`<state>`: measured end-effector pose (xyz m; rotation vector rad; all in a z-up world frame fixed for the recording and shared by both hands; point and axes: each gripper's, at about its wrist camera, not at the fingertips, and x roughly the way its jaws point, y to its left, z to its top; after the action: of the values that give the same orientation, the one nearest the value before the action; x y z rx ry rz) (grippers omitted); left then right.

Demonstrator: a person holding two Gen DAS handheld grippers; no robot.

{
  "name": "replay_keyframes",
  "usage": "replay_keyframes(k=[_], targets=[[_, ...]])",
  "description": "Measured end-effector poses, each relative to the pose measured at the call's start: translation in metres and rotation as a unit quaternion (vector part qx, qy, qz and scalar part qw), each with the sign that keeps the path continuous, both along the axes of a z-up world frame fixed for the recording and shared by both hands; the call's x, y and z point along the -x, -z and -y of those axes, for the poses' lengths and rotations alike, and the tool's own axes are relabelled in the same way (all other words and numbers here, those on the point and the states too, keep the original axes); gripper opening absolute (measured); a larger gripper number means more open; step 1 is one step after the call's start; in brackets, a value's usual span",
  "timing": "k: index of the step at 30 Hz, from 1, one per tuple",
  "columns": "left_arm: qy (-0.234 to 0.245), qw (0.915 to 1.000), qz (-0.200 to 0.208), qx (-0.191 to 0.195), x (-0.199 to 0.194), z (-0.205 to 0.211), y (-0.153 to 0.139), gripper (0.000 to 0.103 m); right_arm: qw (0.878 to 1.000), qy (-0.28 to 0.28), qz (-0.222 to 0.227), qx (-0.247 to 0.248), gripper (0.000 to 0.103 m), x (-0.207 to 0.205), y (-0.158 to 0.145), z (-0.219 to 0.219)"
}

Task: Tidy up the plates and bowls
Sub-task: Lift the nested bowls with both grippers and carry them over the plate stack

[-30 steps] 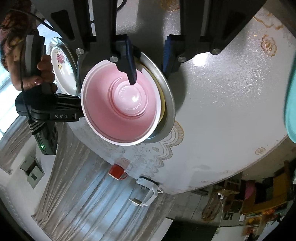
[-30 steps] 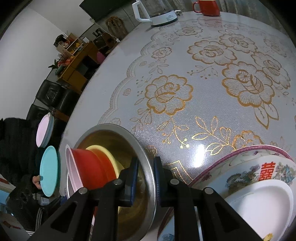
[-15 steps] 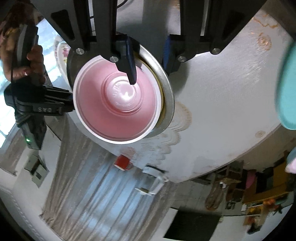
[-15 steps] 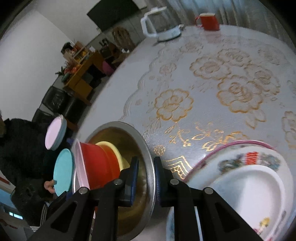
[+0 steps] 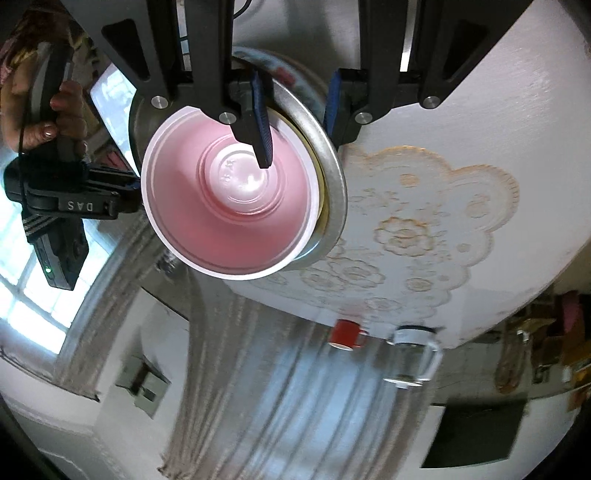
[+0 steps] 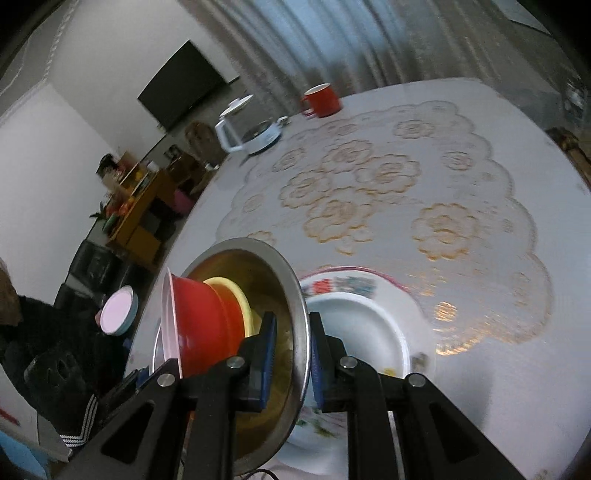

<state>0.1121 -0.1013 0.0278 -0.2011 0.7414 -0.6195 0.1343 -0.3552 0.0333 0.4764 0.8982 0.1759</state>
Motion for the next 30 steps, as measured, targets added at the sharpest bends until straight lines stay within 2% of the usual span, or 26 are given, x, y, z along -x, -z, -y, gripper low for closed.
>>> replay_keyframes(k=[4, 6, 14, 20, 30], targets=[[0.016, 0.9998, -0.015, -0.002, -0.007, 0.018, 0.009, 0.027, 1.000, 0.025, -0.007, -0.006, 0.016, 0.015, 0.008, 0.019], [0.018, 0.9996, -0.015, -0.014, -0.008, 0.025, 0.014, 0.027, 0.999, 0.035, -0.018, -0.013, 0.016, 0.016, 0.018, 0.028], [0.021, 0.9991, -0.023, -0.031, -0.014, 0.033, 0.029, 0.027, 0.998, 0.044, -0.041, -0.028, 0.016, 0.025, 0.044, 0.035], [0.034, 0.9979, -0.017, -0.052, -0.011, 0.050, 0.035, 0.028, 0.997, 0.058, -0.046, -0.001, 0.016, 0.027, 0.050, 0.043], [0.022, 0.9967, -0.019, -0.075, -0.018, 0.054, 0.045, 0.027, 0.996, 0.060, -0.045, 0.039, 0.018, 0.022, 0.063, 0.036]])
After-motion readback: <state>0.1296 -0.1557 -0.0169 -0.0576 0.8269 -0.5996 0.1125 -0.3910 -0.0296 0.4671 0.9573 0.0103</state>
